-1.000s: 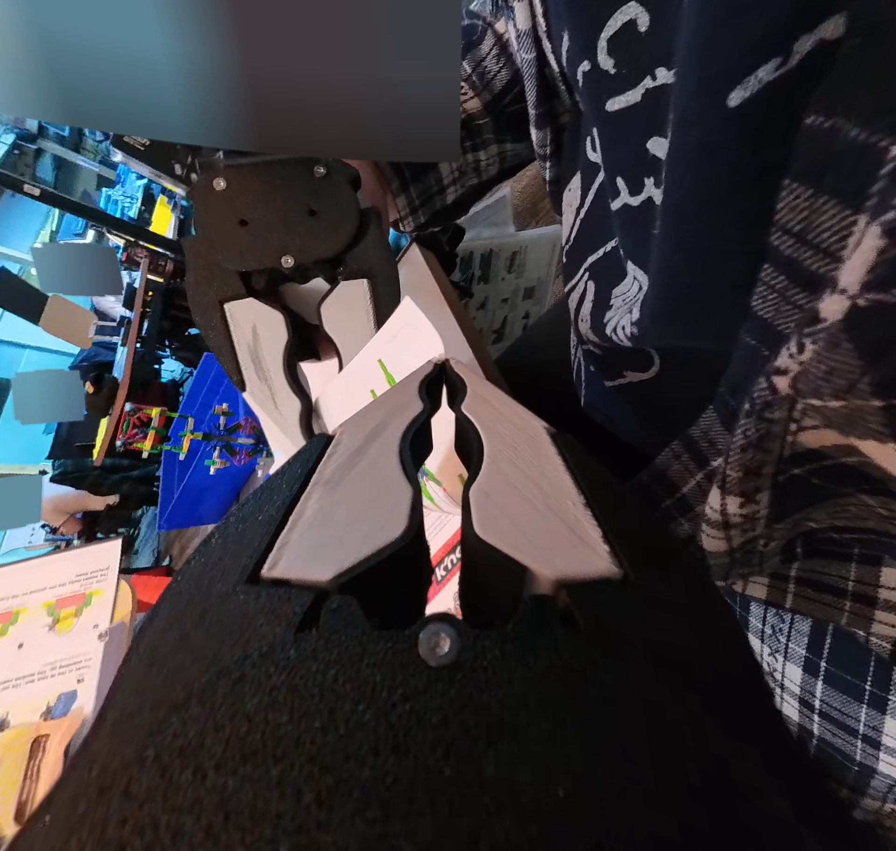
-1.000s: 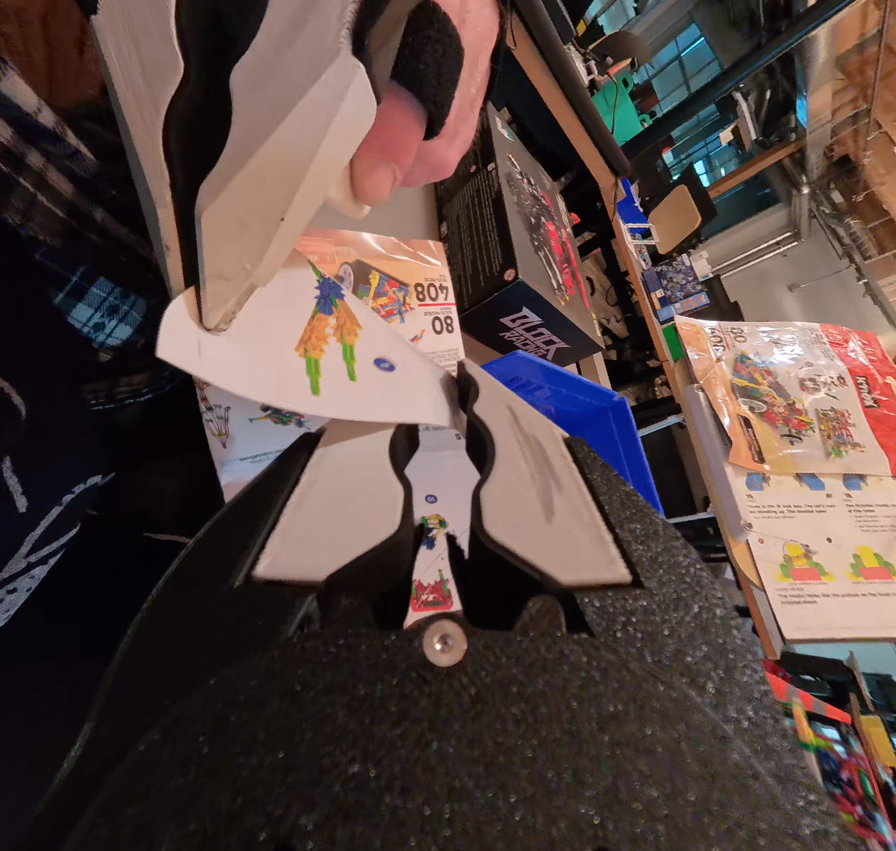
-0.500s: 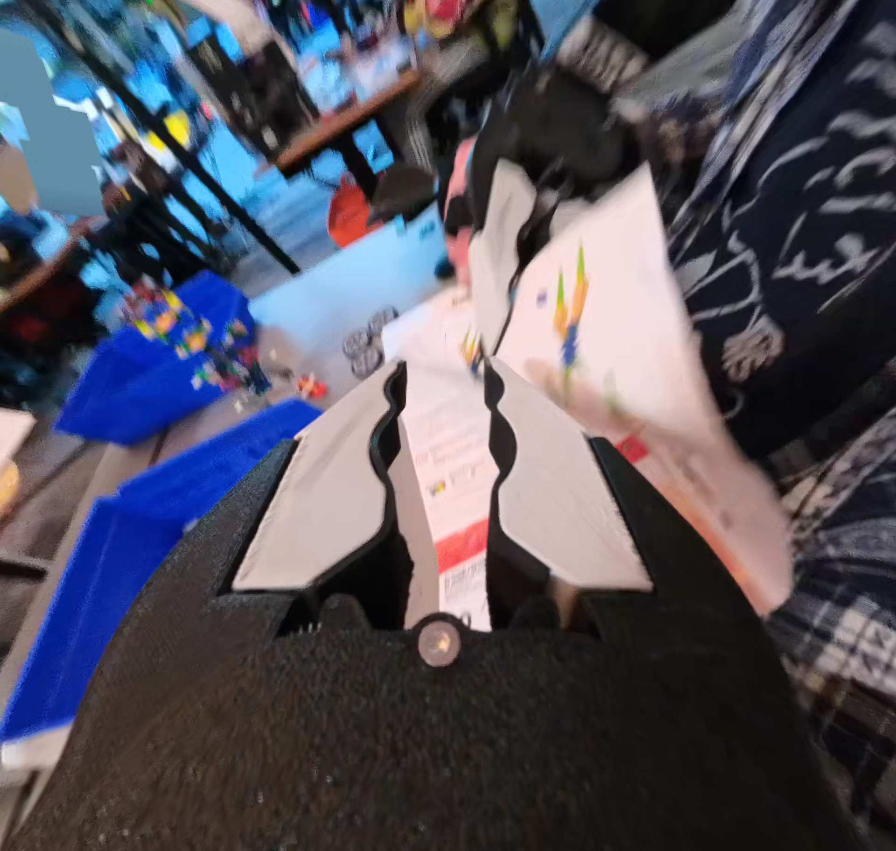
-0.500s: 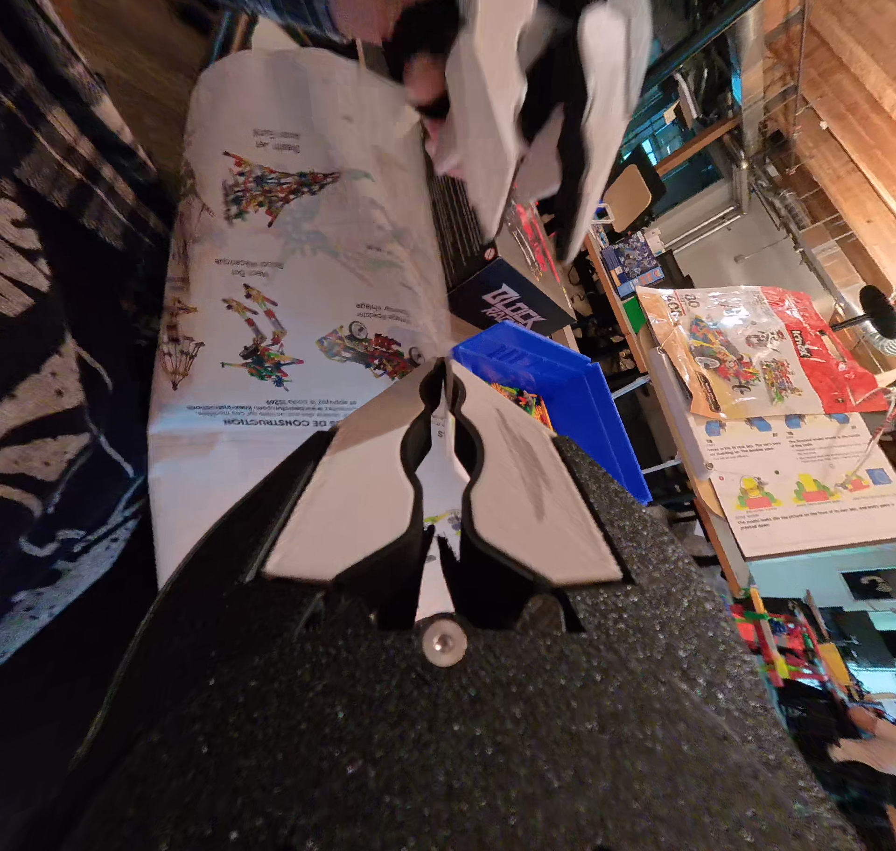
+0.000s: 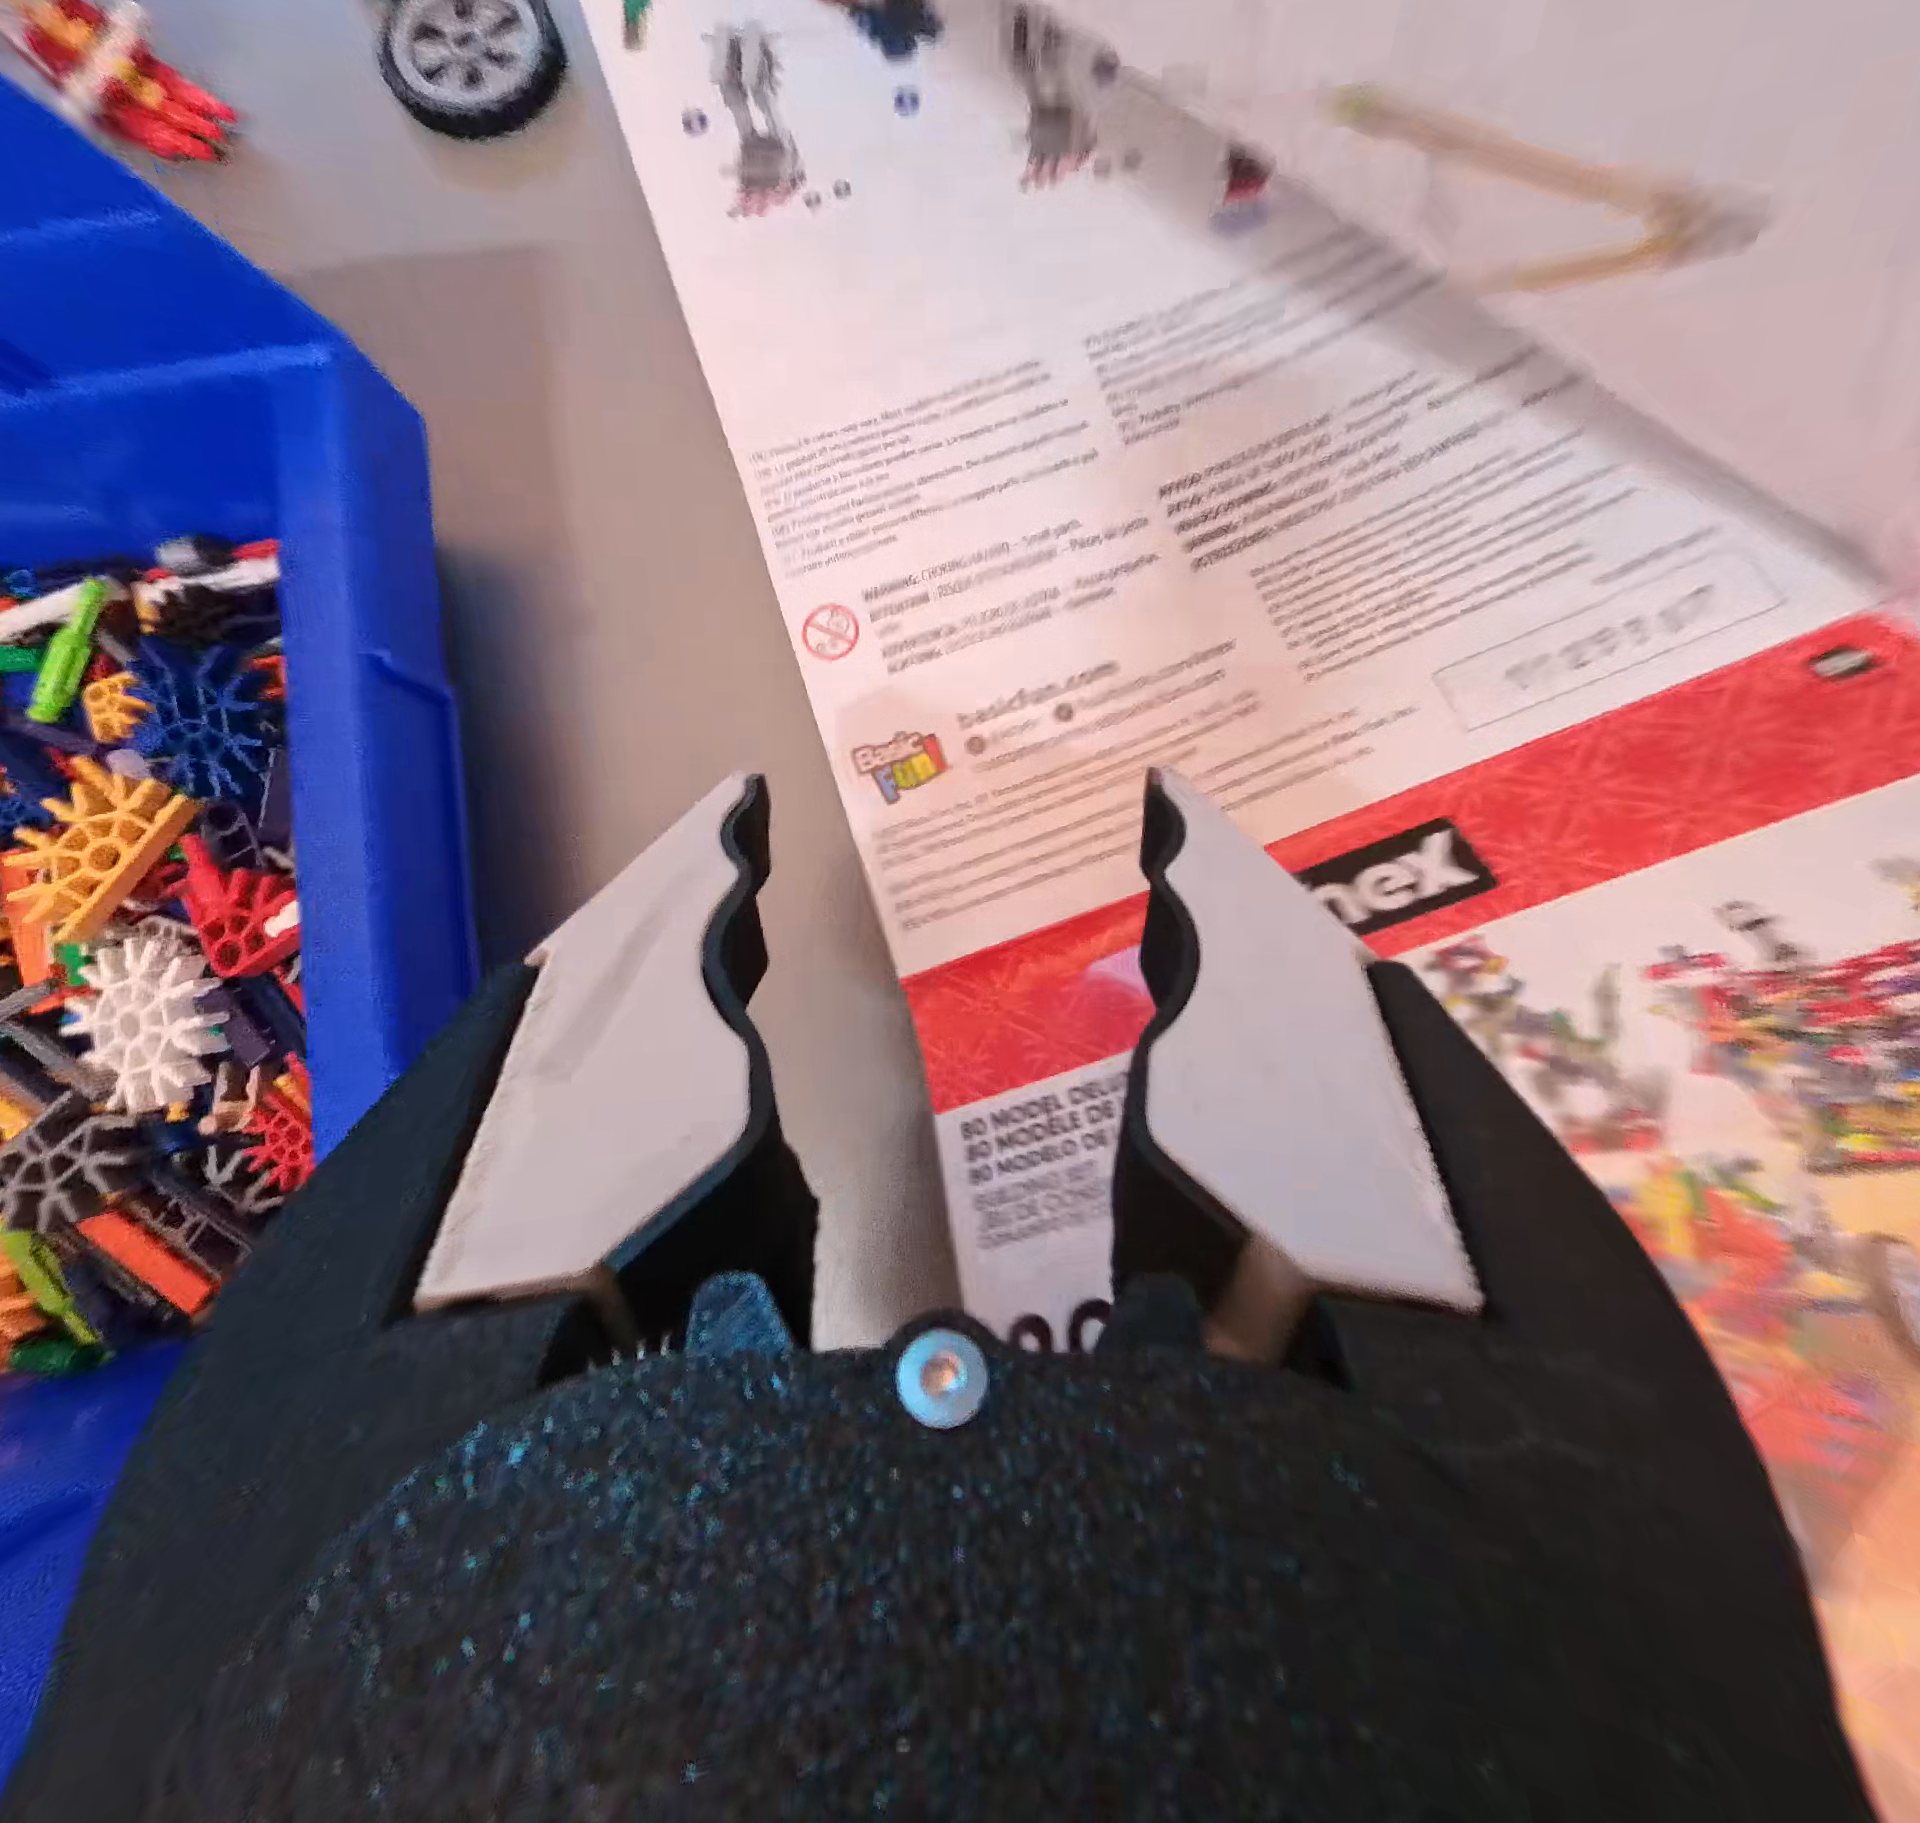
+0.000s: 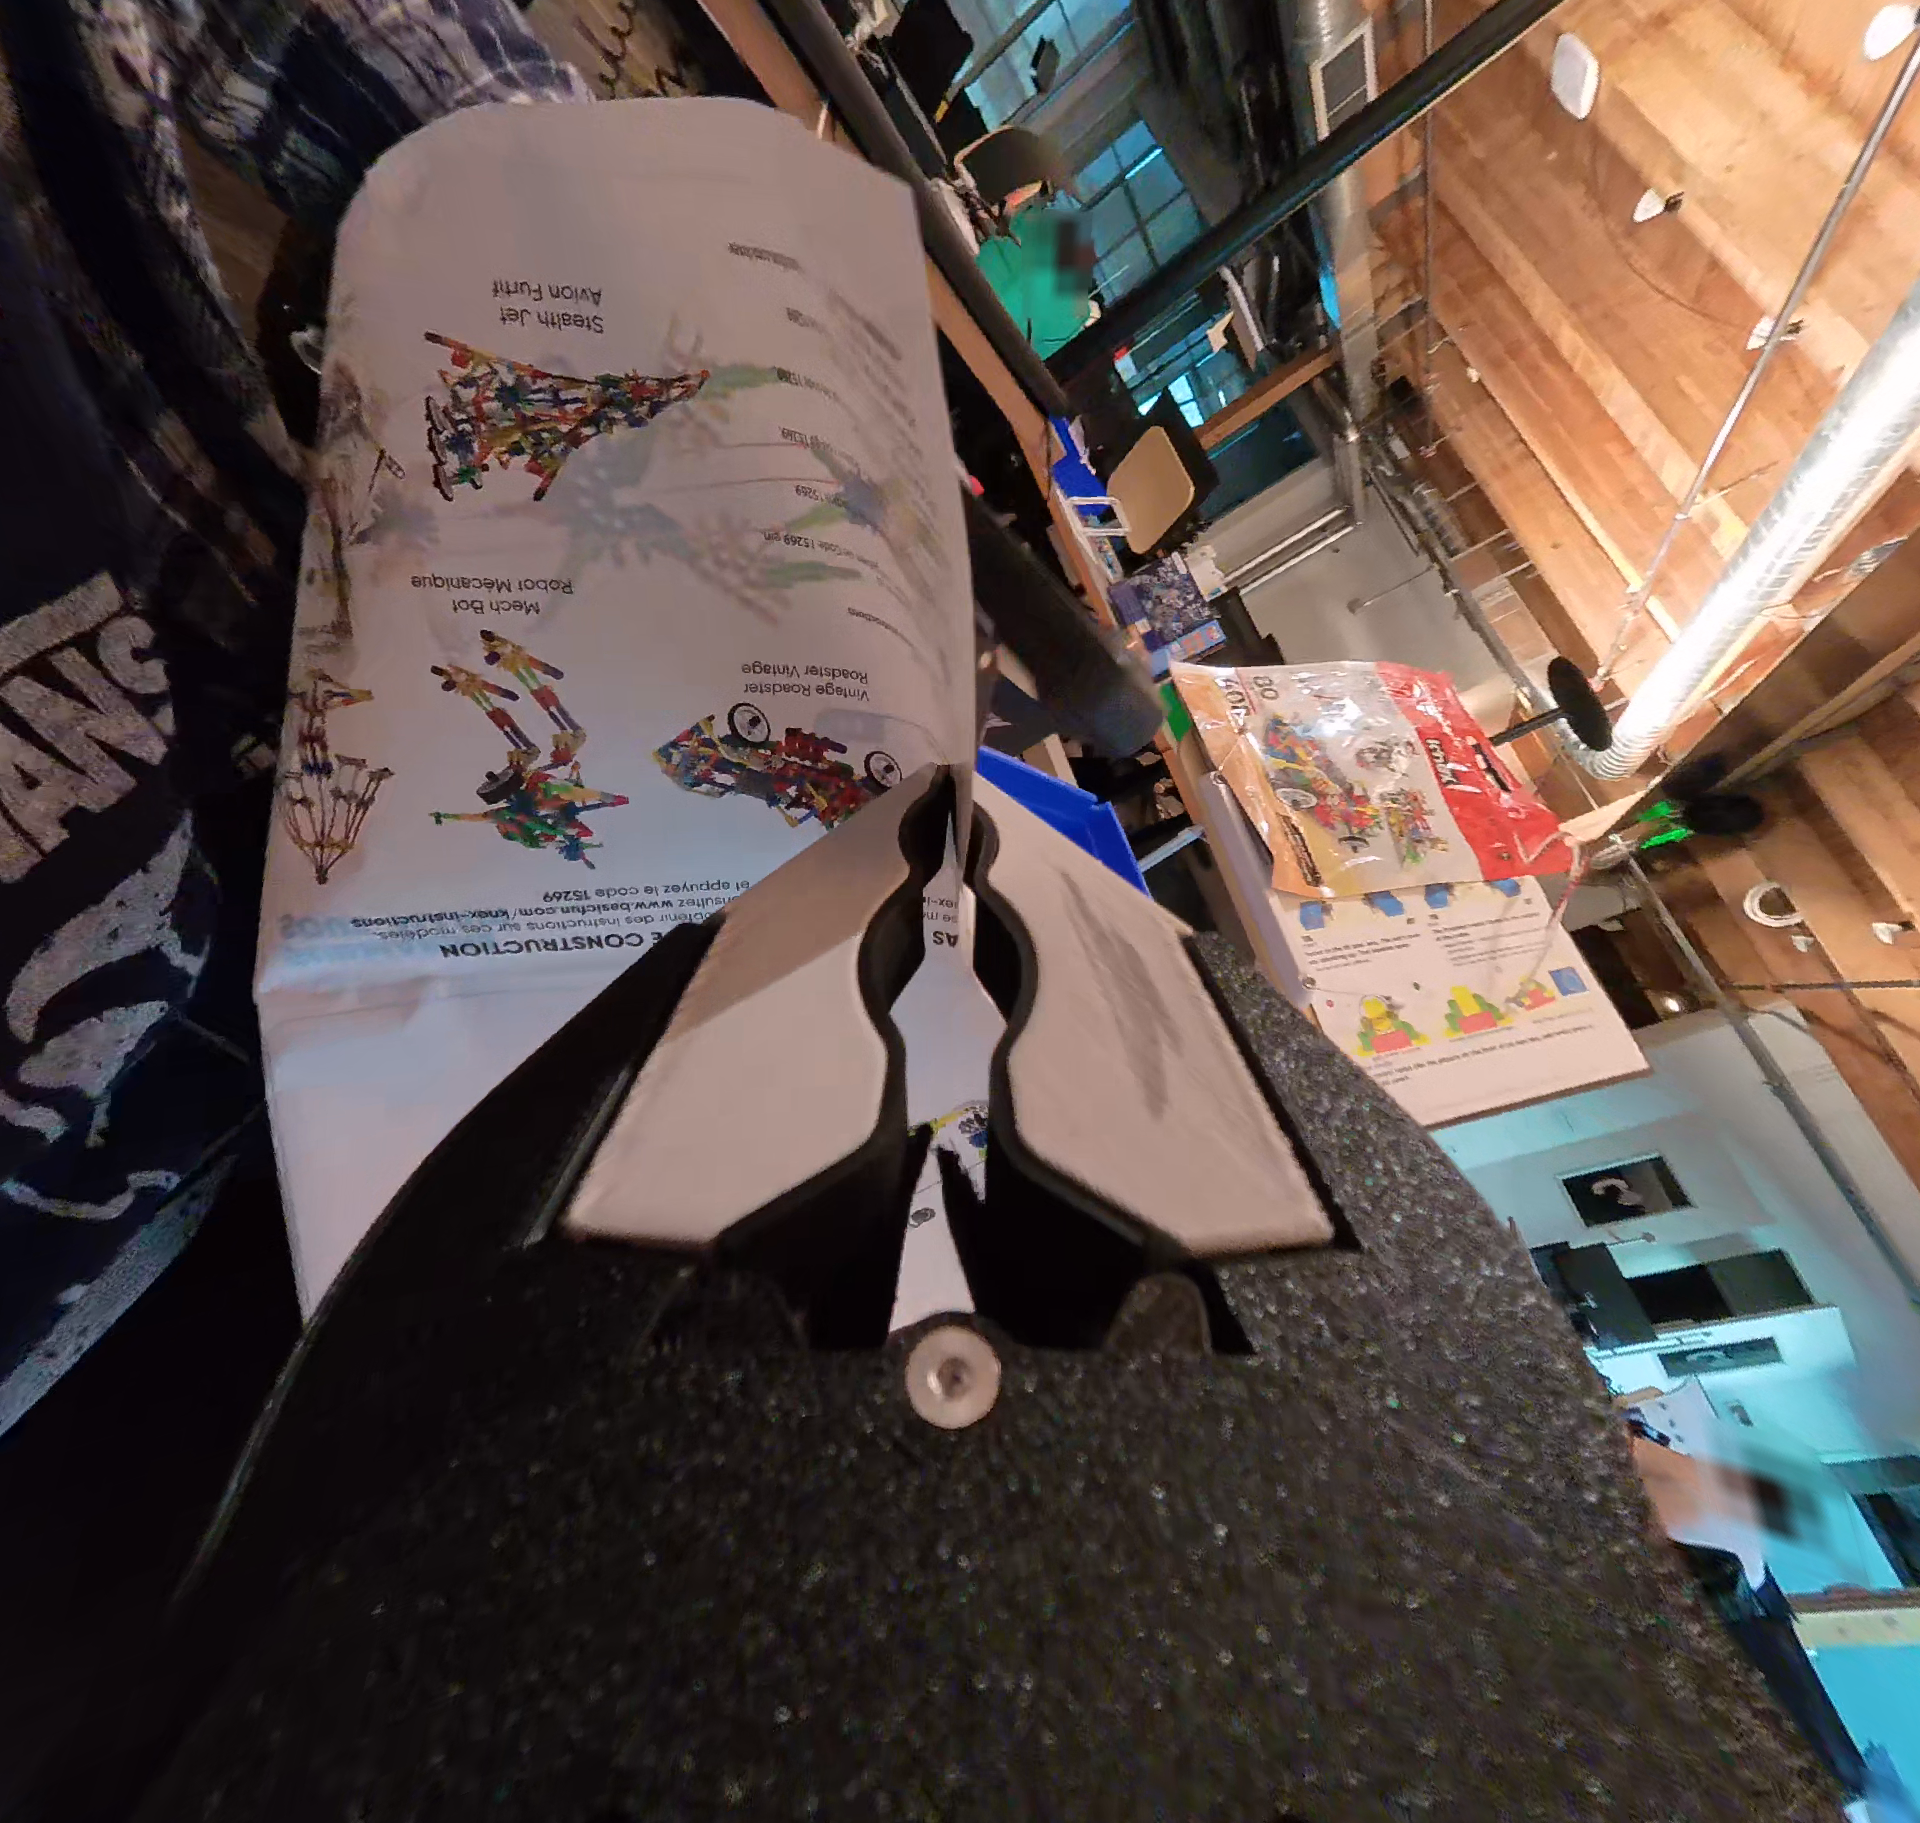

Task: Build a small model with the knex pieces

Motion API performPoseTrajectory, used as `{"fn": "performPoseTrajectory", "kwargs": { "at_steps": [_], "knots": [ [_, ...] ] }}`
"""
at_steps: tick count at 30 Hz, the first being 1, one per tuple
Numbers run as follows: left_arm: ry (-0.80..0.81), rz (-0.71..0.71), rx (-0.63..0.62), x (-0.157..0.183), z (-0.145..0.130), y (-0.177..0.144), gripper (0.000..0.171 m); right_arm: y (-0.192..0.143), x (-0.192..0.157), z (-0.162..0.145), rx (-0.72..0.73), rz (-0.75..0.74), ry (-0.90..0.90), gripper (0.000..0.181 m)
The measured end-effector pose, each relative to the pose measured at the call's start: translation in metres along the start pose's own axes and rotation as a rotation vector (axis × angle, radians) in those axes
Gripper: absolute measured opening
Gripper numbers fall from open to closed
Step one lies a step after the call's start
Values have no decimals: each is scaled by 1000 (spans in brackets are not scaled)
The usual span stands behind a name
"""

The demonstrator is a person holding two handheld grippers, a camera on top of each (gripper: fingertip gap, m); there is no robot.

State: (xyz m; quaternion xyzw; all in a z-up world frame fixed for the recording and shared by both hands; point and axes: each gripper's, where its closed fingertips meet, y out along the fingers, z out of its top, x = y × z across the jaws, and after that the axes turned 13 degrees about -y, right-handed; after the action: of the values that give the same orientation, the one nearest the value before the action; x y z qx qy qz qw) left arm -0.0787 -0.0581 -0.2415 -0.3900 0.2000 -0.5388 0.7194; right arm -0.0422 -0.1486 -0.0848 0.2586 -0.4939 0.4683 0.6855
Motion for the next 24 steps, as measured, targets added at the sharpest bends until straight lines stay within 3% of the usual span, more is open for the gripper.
{"fn": "performPoseTrajectory", "kwargs": {
  "at_steps": [5,10,13,18,21,24],
  "knots": [
    [141,86,-111,4,-16,33,73,-18,6,-1,-18,-48,12,0],
    [66,119,-77,-1,-10,41,79,-30,14,-3,-47,-104,-6,0],
    [46,157,-75,-10,-12,35,75,-36,25,-1,-50,-151,-26,0],
    [0,141,52,-8,-2,-13,68,-46,37,-7,-84,-208,-56,0],
    [-6,-25,217,24,10,-64,71,-51,43,-14,-107,-229,-64,0],
    [5,-217,324,70,10,-112,89,-56,50,-20,-131,-255,-76,0]
  ]
}}
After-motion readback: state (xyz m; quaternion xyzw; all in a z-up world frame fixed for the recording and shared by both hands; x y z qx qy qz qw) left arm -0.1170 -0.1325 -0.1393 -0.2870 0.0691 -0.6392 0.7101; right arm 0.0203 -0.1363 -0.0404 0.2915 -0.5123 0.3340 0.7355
